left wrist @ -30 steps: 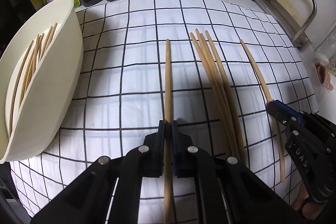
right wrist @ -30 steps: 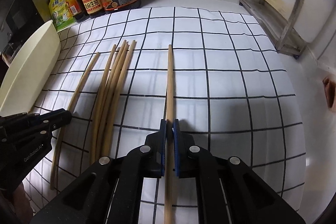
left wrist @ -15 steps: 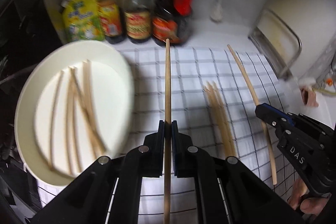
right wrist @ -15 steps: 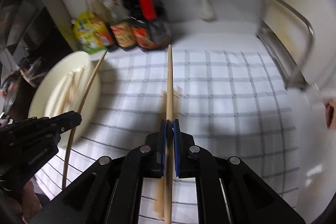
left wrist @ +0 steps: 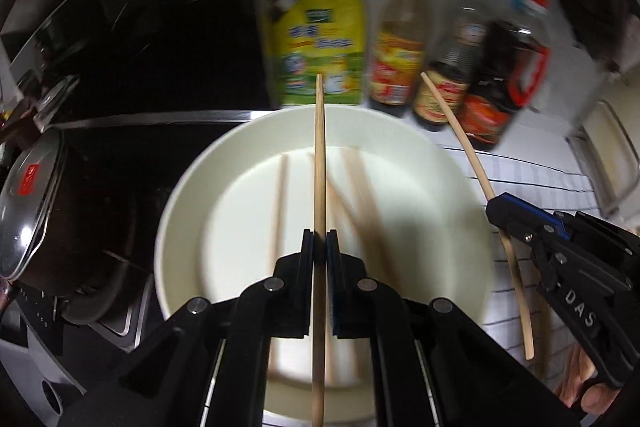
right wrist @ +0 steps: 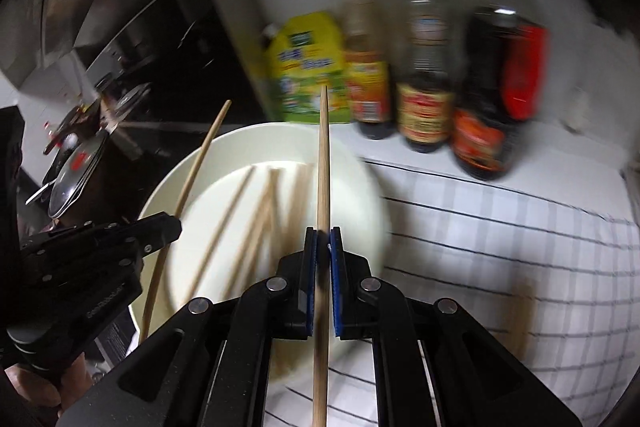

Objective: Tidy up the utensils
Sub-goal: 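Carry both held chopsticks over the white bowl and lower them inside, then open both tools to release the chopsticks and lift away from the bowl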

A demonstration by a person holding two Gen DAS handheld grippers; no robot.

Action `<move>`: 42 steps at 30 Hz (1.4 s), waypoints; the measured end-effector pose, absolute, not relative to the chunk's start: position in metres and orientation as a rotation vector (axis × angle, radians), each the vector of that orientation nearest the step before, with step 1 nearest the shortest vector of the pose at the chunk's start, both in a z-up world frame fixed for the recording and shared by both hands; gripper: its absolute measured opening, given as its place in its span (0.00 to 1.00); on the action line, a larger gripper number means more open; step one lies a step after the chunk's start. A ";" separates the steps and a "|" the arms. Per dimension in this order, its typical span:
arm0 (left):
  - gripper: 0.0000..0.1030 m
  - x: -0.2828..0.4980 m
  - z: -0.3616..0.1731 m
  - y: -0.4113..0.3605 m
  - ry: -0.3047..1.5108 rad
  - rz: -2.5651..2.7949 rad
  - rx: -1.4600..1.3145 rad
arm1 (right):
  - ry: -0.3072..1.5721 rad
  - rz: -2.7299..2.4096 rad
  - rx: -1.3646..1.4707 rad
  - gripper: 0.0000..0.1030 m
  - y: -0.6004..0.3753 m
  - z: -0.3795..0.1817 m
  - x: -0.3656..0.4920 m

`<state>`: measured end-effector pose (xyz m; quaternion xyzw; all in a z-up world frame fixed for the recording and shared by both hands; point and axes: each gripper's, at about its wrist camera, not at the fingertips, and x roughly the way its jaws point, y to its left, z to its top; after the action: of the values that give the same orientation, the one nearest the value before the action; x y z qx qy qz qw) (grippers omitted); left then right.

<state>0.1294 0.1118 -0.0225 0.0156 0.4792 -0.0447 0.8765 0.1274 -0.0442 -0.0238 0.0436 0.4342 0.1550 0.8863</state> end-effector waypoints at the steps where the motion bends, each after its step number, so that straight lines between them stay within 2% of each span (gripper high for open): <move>1: 0.07 0.132 -0.025 0.117 1.005 -0.090 0.030 | 0.914 0.330 0.087 0.06 -0.036 -0.027 0.131; 8: 0.07 0.154 -0.055 0.138 1.061 -0.101 0.011 | 1.006 0.336 0.070 0.06 0.003 -0.054 0.154; 17: 0.07 0.166 -0.081 0.141 1.120 -0.127 0.002 | 1.097 0.289 0.077 0.06 0.005 -0.085 0.166; 19: 0.12 0.167 -0.083 0.142 1.126 -0.128 -0.007 | 1.104 0.276 0.074 0.06 0.004 -0.088 0.166; 24: 0.35 0.167 -0.080 0.145 1.114 -0.122 -0.009 | 1.081 0.263 0.067 0.13 0.002 -0.082 0.162; 30: 0.51 0.158 -0.068 0.151 1.083 -0.113 -0.016 | 1.058 0.255 0.055 0.16 -0.001 -0.072 0.150; 34: 0.52 0.149 -0.060 0.156 1.068 -0.103 -0.019 | 1.040 0.250 0.058 0.19 -0.004 -0.064 0.138; 37: 0.61 0.140 -0.054 0.160 1.053 -0.094 -0.027 | 1.026 0.247 0.061 0.21 -0.006 -0.057 0.127; 42: 0.62 0.125 -0.045 0.160 1.033 -0.091 -0.028 | 1.010 0.241 0.067 0.23 -0.010 -0.049 0.107</move>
<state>0.1248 0.1597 -0.0447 -0.0133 0.4937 -0.0433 0.8685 0.1068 -0.0104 -0.0492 0.0319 0.4826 0.1152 0.8676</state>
